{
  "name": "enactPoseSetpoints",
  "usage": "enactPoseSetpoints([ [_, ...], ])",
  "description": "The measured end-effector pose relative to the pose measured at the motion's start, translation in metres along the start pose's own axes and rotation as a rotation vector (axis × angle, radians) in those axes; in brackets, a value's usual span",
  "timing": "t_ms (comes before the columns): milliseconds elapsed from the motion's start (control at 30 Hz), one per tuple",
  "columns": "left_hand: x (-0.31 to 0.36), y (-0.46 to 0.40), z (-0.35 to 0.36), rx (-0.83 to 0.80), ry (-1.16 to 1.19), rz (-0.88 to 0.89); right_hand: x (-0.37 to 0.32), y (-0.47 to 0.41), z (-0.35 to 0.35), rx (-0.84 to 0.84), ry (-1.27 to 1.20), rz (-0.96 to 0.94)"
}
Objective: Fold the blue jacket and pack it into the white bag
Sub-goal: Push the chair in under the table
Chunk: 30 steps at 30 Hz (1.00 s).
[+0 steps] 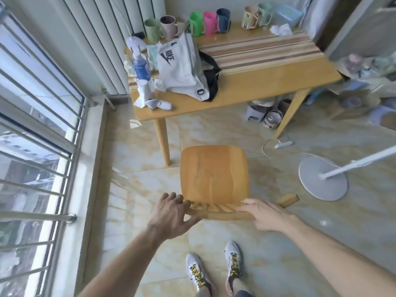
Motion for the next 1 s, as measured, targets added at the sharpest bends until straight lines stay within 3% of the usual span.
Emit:
enactPoseSetpoints([
  [67,0.000,-0.002,-0.002,-0.056,0.040,-0.223,0.005,0.004,-0.002,0.063,-0.062,0.108],
  [233,-0.009,-0.005,0.001,0.088,0.486,-0.811,0.055,0.030,-0.009,0.658,-0.161,0.664],
  [300,-0.014,-0.004,0.001,0.185,0.644,-1.034,0.066,0.037,-0.007,0.700,-0.277,0.842],
  [500,-0.023,0.019,0.037,0.224,1.284,-1.767,0.091,0.051,0.017,0.906,-1.222,1.417],
  [567,-0.022,0.015,0.045,0.213,1.524,-1.829,0.093,0.049,0.031,0.882,-1.534,1.549],
  [667,-0.023,0.009,0.054,0.132,1.718,-1.833,0.091,0.035,0.043,0.670,-1.853,1.516],
  [833,0.003,0.007,0.028,0.073,1.896,-1.741,0.085,0.034,0.032,0.641,-1.942,1.474],
  [1000,0.011,0.005,0.025,0.081,1.947,-1.610,0.078,0.034,0.031,0.438,-2.123,1.259],
])
Point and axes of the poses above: each hand's wrist, its own y-axis away from the middle knuckle, its own z-axis out of the palm, x = y × z, the point moved 7 cm from there along -y, towards the middle knuckle, and after that the axes turned 9 degrees about x, right-handed, at the moved point
